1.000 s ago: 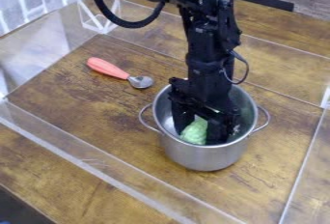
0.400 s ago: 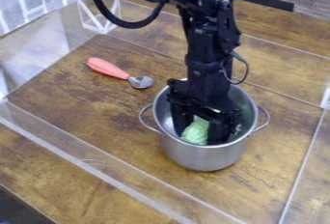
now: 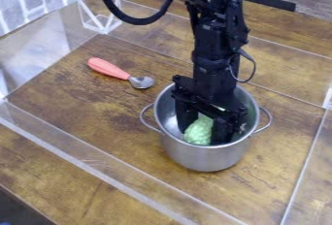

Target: Put the green object in the silver pot

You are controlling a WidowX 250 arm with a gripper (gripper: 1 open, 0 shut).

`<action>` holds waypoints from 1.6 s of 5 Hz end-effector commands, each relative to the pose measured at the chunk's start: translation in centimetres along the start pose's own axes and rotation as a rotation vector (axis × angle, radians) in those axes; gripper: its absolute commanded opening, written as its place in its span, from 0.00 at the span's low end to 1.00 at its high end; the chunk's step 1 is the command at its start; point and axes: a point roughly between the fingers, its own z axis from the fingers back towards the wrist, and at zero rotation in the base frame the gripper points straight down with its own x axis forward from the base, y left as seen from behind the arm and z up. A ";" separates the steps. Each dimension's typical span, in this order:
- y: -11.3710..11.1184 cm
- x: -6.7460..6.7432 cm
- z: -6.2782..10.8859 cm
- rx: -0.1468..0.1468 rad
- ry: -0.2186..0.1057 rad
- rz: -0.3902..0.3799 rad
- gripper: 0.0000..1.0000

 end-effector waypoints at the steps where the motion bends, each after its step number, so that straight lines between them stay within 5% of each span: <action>1: 0.8 1.1 3.5 0.014 -0.073 -0.010 1.00; 3: 1.1 2.0 8.1 0.053 -0.117 0.021 1.00; 4: 0.9 2.8 12.0 0.089 -0.163 0.057 1.00; 5: 0.7 3.2 13.2 0.114 -0.219 0.094 1.00; 7: 1.6 3.2 12.5 0.108 -0.201 0.130 1.00; 8: 1.1 2.5 10.9 0.101 -0.186 0.115 1.00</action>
